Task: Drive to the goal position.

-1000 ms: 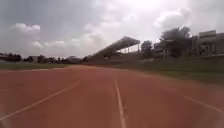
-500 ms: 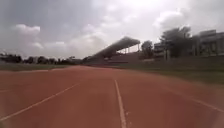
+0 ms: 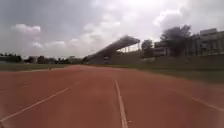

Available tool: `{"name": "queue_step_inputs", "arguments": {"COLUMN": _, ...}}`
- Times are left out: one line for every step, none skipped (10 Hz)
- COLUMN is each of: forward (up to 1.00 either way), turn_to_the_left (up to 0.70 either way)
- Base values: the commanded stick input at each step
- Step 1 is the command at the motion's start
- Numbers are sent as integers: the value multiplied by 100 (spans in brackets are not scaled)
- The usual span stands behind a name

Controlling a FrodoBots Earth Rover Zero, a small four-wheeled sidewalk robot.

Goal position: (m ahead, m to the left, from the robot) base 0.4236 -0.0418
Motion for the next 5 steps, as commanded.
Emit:
{"name": "queue_step_inputs", "arguments": {"forward": 45, "turn_to_the_left": 0}}
{"name": "queue_step_inputs", "arguments": {"forward": 45, "turn_to_the_left": 0}}
{"name": "queue_step_inputs", "arguments": {"forward": 45, "turn_to_the_left": 0}}
{"name": "queue_step_inputs", "arguments": {"forward": 45, "turn_to_the_left": 0}}
{"name": "queue_step_inputs", "arguments": {"forward": 45, "turn_to_the_left": 0}}
